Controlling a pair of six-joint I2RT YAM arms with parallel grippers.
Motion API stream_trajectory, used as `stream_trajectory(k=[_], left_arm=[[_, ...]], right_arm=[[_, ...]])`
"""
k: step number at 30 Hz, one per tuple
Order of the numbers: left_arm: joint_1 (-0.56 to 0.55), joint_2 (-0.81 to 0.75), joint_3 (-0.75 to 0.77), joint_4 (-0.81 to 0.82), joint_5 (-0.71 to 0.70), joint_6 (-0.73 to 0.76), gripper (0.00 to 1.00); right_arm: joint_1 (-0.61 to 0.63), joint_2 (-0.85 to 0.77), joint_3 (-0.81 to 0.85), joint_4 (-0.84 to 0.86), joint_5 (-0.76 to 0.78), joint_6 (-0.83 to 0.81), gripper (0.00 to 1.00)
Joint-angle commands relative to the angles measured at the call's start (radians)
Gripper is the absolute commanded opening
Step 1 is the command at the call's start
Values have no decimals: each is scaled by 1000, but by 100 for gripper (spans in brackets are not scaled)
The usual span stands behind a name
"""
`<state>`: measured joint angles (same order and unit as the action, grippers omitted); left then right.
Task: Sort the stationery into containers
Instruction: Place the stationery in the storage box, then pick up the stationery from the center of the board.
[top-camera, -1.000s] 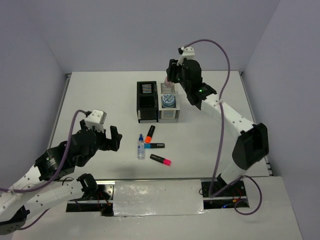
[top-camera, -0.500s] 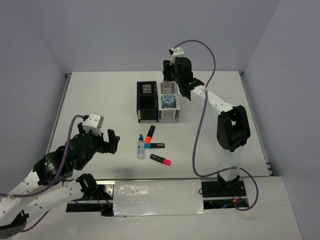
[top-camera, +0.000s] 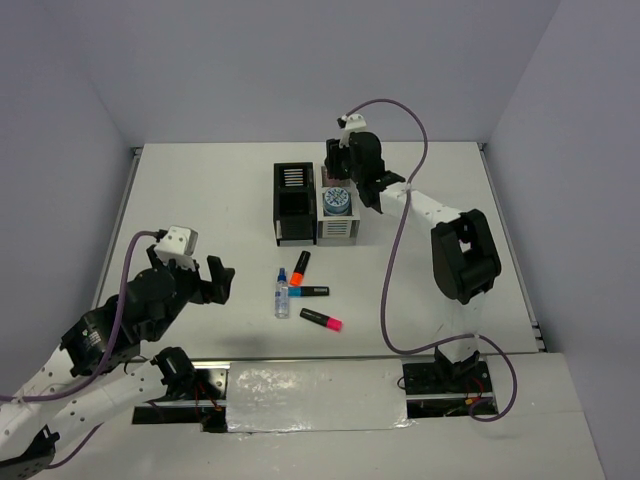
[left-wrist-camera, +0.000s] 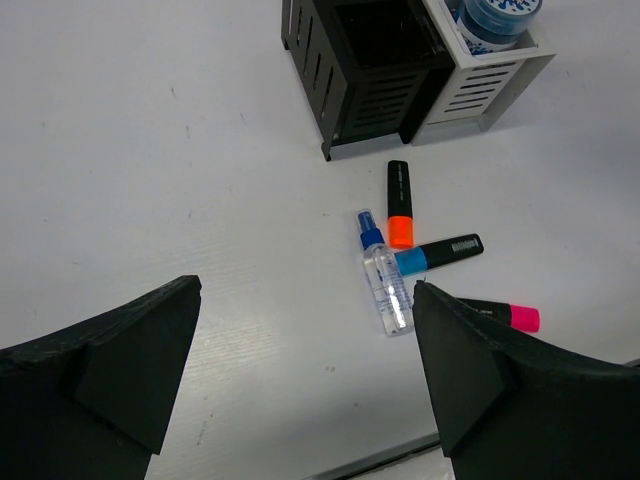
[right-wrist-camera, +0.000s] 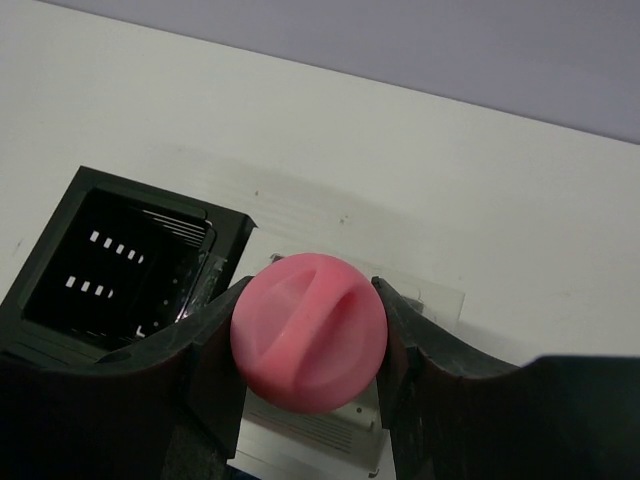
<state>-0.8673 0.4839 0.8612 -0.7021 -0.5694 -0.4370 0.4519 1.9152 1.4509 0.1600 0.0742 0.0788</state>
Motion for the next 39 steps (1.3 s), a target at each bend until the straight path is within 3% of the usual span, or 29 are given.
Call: stream_trajectory(k=[1, 2, 4, 5, 13, 18, 23, 27, 31, 39], left_arm=[[4, -15, -1, 46, 6, 30, 99], [4, -16, -1, 46, 6, 30, 99], [4, -16, -1, 47, 9, 32, 99], [4, -15, -1, 47, 11, 34, 99], [4, -19, -5, 50, 3, 34, 99], [4, -16, -2, 44, -23, 24, 99], [4, 120, 30, 29, 37, 15, 99], [4, 398, 143, -143, 55, -300, 99], [5, 556, 27, 97, 204, -385, 99], [7, 743, -59, 279, 204, -408, 98]], right_arm=[[1, -76, 19, 75, -7, -2, 48], [2, -79, 23, 67, -8, 2, 75], [2, -90, 37, 47, -5, 12, 87], [2, -103, 43, 39, -5, 13, 99], [2, -223, 77, -62, 44, 85, 100], [83, -408, 75, -347, 105, 273, 100], [227, -576, -146, -478, 154, 424, 100], [347, -702, -286, -520, 161, 475, 100], [378, -865, -411, -566, 122, 493, 100], [378, -1058, -555, -610, 128, 472, 100]])
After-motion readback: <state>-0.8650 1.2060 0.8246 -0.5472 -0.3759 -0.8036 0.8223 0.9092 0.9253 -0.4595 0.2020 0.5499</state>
